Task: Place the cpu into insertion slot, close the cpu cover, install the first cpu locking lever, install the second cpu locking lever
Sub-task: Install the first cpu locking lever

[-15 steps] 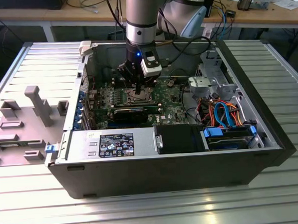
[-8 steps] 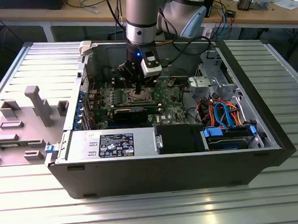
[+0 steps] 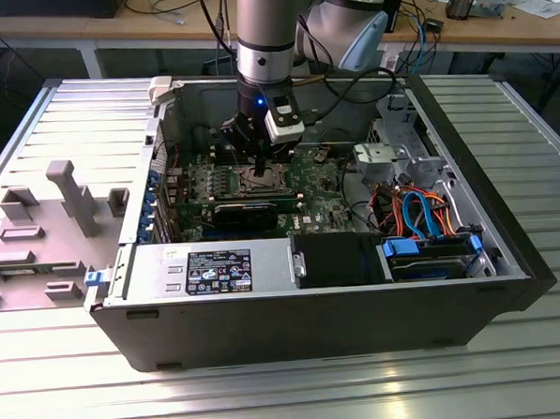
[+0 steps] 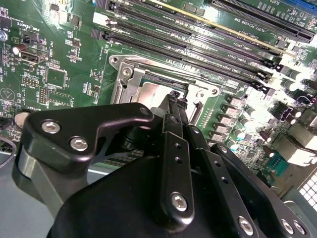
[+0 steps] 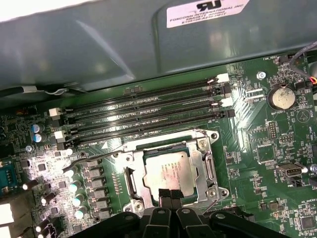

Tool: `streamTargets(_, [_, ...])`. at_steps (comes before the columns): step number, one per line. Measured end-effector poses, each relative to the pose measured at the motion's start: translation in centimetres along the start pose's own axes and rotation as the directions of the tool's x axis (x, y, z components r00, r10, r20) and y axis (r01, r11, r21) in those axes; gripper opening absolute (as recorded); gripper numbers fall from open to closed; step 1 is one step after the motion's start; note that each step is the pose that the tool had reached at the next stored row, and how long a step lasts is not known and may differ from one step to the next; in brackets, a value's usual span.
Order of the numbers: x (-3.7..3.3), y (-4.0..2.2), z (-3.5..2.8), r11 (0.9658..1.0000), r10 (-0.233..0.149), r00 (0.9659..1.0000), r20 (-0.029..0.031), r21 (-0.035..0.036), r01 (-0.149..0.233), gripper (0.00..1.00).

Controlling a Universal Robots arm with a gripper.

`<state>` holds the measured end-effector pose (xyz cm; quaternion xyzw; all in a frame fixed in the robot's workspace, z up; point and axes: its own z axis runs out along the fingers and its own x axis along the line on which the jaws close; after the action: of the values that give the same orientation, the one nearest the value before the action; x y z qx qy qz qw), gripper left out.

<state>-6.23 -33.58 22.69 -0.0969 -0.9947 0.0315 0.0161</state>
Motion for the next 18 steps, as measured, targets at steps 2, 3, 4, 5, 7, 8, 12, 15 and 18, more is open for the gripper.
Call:
streamTargets(2, [0.0,0.0,0.0,1.0,-0.001,1.0,0.0001,0.0,0.001,0.11])
streamTargets(3, [0.0,0.0,0.01,1.0,-0.001,1.0,0.0001,-0.0001,0.001,0.11])
streamTargets(4, [0.0,0.0,0.01,1.0,-0.002,1.0,0.0001,-0.0001,0.002,0.11])
streamTargets(5, [0.0,0.0,0.01,1.0,-0.003,1.0,0.0002,0.0,0.003,0.11])
streamTargets(7, [0.0,0.0,0.02,1.0,-0.004,1.0,0.0002,0.0,0.004,0.11])
streamTargets(8, [0.0,0.0,0.02,1.0,-0.004,1.0,0.0003,0.0,0.004,0.11])
streamTargets(12, [0.0,0.0,0.04,1.0,-0.008,1.0,0.0005,0.0001,0.008,0.11])
streamTargets(15, [0.0,0.0,0.04,1.0,-0.01,1.0,0.0006,0.0002,0.01,0.11])
streamTargets(18, [0.0,0.0,0.05,0.9999,-0.012,0.9999,0.0008,0.0002,0.012,0.11])
